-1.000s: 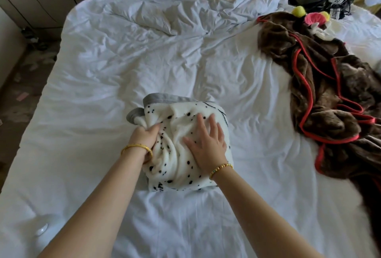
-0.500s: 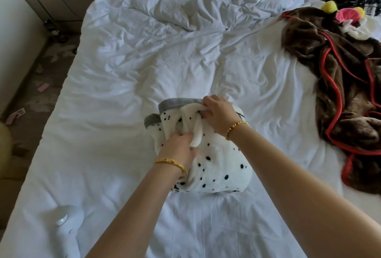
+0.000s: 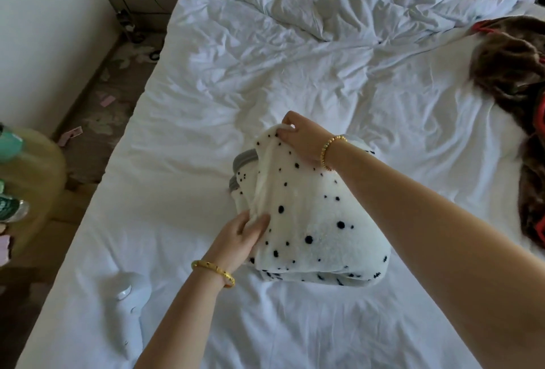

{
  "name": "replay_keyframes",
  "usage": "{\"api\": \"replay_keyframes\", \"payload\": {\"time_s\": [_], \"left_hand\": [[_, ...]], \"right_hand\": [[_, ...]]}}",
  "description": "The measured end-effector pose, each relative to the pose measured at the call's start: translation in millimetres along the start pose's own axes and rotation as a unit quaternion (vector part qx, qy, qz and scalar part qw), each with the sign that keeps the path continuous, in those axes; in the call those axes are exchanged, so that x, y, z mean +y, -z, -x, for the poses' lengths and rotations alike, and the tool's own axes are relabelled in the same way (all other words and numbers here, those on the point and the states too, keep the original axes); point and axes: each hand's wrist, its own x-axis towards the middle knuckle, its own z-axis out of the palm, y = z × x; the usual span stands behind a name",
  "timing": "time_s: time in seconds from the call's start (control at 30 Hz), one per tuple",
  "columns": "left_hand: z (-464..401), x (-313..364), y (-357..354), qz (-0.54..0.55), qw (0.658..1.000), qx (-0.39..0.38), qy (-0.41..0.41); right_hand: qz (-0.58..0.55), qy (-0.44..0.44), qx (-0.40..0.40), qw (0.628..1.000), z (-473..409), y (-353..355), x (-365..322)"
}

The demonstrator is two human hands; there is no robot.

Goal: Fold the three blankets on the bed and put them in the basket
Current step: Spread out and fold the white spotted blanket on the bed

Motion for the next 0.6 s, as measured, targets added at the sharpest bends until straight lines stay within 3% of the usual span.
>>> {"api": "replay_keyframes", "payload": {"time_s": [0.13, 0.23, 0.33, 0.37, 0.5, 0.53, 0.6], "left_hand": [[-2, -15, -7, 0.238, 0.967, -0.002, 0.091], [-10, -4, 0, 0.228, 0.958, 0.034, 0.173], [-25, 24, -2, 0.019, 0.993, 0.085, 0.078], [-30, 31, -5, -0.001, 0.993, 0.115, 0.032], [-36, 39, -15, 0.203, 0.967, 0.149, 0.034], [-36, 36, -15, 0.244, 0.953, 0.173, 0.04], [-39, 29, -11, 0.272, 0.929, 0.243, 0.059]], "right_hand": [[-0.1, -0.06, -0.001, 0.993, -5, -11, 5], [-0.072, -0.069, -0.039, 0.994, -4, -21, 7], [-0.109, -0.05, -0.046, 0.992, -1, -23, 4], [-0.128, -0.037, -0.046, 0.99, 0, -21, 2], [-0.225, 0.004, -0.036, 0.974, 4, -14, -9], [-0.206, 0.017, -0.024, 0.978, 5, -15, -12], [-0.062, 0.048, 0.04, 0.996, 8, -19, -16]]}}
